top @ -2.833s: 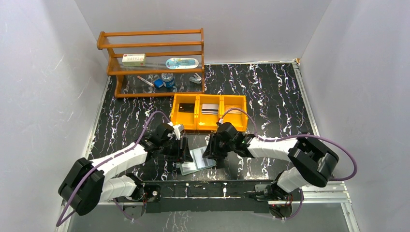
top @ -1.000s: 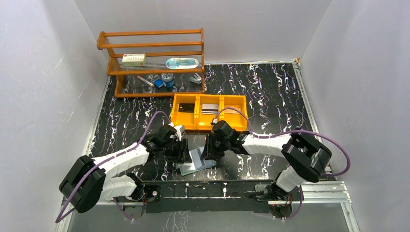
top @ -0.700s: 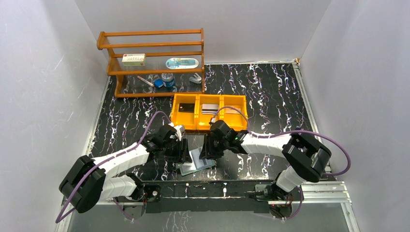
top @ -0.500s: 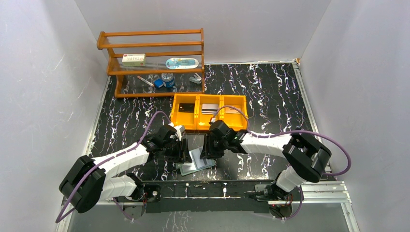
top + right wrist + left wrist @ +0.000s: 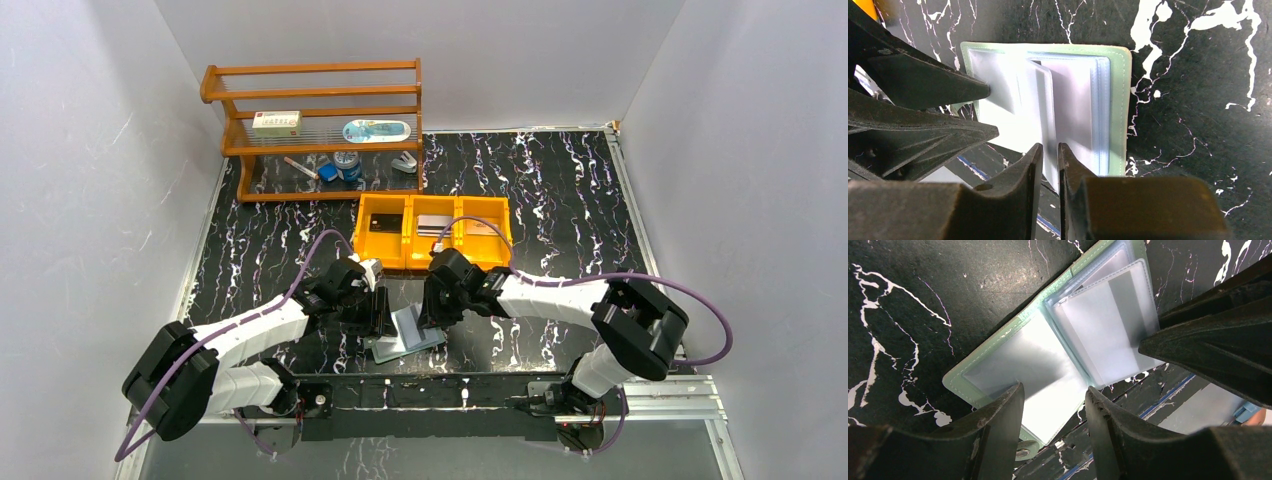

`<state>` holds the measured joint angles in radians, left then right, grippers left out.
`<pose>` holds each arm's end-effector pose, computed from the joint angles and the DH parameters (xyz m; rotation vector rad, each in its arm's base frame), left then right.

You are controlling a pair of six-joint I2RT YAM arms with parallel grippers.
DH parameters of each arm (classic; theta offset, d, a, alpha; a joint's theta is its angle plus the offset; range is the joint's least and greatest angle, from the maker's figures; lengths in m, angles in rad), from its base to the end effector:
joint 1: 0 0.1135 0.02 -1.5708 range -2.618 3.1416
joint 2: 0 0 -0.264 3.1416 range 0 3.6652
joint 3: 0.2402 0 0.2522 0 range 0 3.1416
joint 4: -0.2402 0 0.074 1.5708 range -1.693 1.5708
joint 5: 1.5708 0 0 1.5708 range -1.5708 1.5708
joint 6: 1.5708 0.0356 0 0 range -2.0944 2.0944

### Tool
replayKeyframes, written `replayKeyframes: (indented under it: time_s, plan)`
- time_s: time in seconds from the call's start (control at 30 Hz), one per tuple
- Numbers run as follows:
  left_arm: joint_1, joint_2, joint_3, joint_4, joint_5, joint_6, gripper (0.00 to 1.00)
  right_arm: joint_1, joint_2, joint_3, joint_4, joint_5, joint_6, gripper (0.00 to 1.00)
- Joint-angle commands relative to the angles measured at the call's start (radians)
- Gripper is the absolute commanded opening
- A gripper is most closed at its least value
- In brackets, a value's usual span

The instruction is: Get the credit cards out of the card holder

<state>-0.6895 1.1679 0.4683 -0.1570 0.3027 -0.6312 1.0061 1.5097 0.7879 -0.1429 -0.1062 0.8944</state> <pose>0.1578 -0.1439 0.1629 0.2244 2.6029 -0.9111 0.1565 0.2541 0.1769 -0.2017 2.6695 0.8851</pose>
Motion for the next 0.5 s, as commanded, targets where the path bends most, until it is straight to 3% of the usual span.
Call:
replayKeyframes:
  time_s: [0.0,0.3,0.47]
  plan:
    - [-0.002,-0.005,-0.018,-0.024,-0.032,0.010,0.47,0.013,-0.041,0.053,-0.022,0.034,-0.010,0.24]
    - [-0.002,-0.024,-0.018,-0.026,-0.042,0.005,0.46,0.015,-0.054,0.023,0.100,-0.066,0.012,0.31]
    - [-0.002,-0.044,-0.019,-0.031,-0.049,-0.001,0.44,0.015,-0.046,0.012,0.148,-0.102,0.027,0.28]
